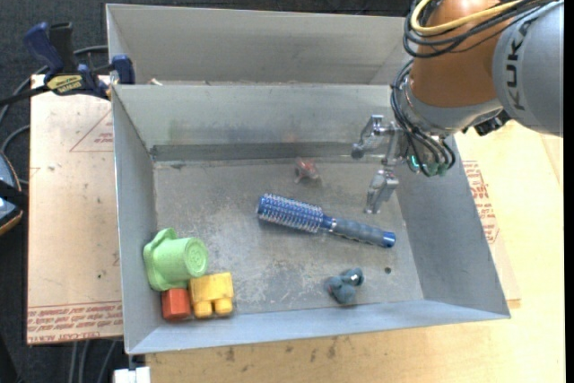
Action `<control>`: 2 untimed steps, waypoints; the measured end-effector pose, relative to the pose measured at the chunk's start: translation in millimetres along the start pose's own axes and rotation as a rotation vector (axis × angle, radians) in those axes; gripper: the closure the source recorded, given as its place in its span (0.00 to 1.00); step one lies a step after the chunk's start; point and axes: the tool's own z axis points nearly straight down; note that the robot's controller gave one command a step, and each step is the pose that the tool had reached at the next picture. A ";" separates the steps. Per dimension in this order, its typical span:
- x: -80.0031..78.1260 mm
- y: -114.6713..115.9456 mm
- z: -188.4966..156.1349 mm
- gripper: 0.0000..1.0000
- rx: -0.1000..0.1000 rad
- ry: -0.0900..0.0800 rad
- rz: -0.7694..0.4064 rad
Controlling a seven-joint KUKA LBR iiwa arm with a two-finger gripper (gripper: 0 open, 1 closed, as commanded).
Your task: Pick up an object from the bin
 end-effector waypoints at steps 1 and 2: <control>10.8 66.2 111.2 0.00 0.001 -0.012 0.122; 19.6 100.1 82.4 0.00 -0.003 -0.009 0.339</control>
Offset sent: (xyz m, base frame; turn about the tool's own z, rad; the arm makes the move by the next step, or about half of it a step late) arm -0.0137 0.0647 -0.1127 0.1251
